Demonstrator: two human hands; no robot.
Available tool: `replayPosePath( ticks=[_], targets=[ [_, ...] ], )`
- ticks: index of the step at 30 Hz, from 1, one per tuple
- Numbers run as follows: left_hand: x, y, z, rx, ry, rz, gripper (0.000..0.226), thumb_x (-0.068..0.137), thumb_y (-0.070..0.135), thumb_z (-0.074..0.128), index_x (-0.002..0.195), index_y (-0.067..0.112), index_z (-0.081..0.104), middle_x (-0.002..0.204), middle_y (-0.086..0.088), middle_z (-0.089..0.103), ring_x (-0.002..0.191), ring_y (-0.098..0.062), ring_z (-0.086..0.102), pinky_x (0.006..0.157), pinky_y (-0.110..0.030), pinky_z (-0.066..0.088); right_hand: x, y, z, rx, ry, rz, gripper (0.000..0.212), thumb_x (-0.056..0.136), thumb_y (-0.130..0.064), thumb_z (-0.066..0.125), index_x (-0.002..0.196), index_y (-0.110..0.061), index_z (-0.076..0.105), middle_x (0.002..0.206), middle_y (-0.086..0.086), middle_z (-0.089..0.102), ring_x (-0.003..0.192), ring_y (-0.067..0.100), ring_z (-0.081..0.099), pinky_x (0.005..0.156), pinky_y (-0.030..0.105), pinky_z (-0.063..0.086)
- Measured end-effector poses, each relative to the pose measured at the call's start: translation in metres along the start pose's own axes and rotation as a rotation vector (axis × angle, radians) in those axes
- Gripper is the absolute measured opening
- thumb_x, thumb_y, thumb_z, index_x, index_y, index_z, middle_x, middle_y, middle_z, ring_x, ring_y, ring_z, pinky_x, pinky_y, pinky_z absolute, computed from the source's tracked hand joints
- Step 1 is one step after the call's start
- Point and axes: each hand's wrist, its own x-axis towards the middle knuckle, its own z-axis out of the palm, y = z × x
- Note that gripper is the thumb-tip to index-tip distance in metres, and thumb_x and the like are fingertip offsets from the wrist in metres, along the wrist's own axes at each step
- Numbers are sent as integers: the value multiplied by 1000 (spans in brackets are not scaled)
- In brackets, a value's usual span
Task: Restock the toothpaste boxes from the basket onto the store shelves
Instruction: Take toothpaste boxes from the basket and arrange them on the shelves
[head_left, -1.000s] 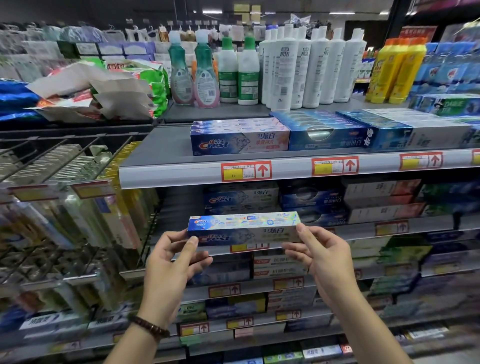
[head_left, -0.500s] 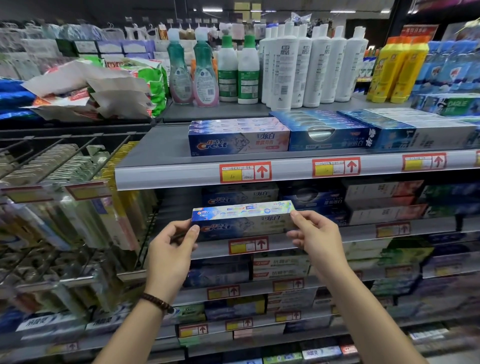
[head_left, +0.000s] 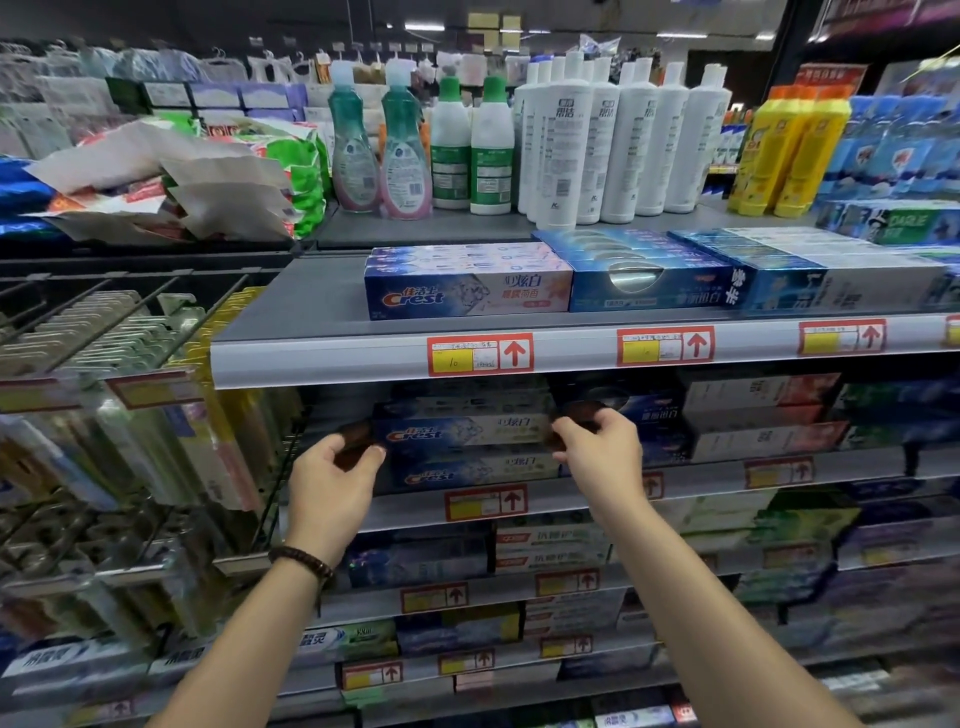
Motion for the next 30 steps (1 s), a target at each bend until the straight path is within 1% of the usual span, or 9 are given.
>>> replayPosePath(
  ticks=[4, 7, 9, 12, 15, 21, 24, 27, 30],
  targets=[
    [6, -2, 4, 71, 7, -35, 7, 95, 20, 75, 96, 13, 74, 68, -1, 66, 57, -17, 55, 53, -27, 39, 4, 2, 8, -60, 5, 10, 15, 101, -25, 67, 114, -19, 70, 103, 4, 74, 96, 25, 72, 83, 40, 61],
    [8, 0, 7, 124, 28, -61, 16, 95, 19, 73, 84, 9, 69, 63, -2, 61, 54, -18, 52, 50, -28, 36, 8, 3, 9, -92, 0, 25, 19, 101, -25, 64, 119, -18, 70, 105, 3, 73, 96, 22, 69, 79, 35, 56],
    [9, -1, 11, 126, 29, -84, 19, 94, 19, 74, 80, 9, 67, 65, -3, 62, 57, -20, 55, 52, -28, 37, 9, 4, 10, -98, -1, 33, 21, 100, -25, 63, 120, -20, 71, 107, 1, 73, 96, 20, 67, 82, 36, 57],
    [10, -2, 15, 148, 24, -106, 21, 93, 20, 74, 79, 7, 65, 65, -6, 62, 56, -24, 56, 51, -28, 37, 8, 3, 11, -102, -2, 45, 21, 99, -24, 64, 119, -20, 71, 106, 1, 73, 96, 21, 68, 85, 39, 59],
    [11, -3, 15, 161, 13, -104, 15, 93, 16, 70, 83, 5, 67, 65, -8, 64, 55, -25, 57, 51, -28, 40, 8, 3, 11, -106, -4, 50, 16, 98, -23, 64, 112, -18, 69, 102, 5, 73, 92, 25, 69, 76, 37, 57],
    [7, 4, 18, 173, 24, -107, 28, 94, 13, 69, 70, 14, 56, 59, -1, 55, 52, -20, 52, 47, -27, 34, 3, 0, 12, -113, 3, 42, 12, 99, -21, 65, 109, -17, 68, 99, 5, 72, 88, 23, 68, 66, 29, 49],
    [6, 4, 18, 178, 12, -106, 28, 95, 8, 65, 70, 15, 55, 56, 1, 52, 49, -18, 49, 45, -25, 32, 1, 0, 10, -123, 2, 37, 12, 98, -21, 65, 109, -17, 67, 101, 5, 71, 89, 21, 67, 69, 31, 51],
    [7, 2, 19, 175, 11, -104, 19, 95, 9, 66, 76, 9, 63, 57, 0, 56, 49, -18, 51, 46, -26, 36, -2, -2, 10, -112, 1, 39, 14, 99, -21, 66, 113, -17, 65, 103, 2, 69, 91, 18, 65, 74, 32, 51],
    [7, 3, 20, 144, -11, -99, 17, 93, 10, 67, 77, 13, 67, 64, -3, 63, 55, -19, 56, 55, -28, 43, -4, -4, 10, -111, 0, 37, 14, 99, -22, 66, 112, -17, 63, 103, 3, 68, 91, 18, 65, 73, 32, 50]
  ],
)
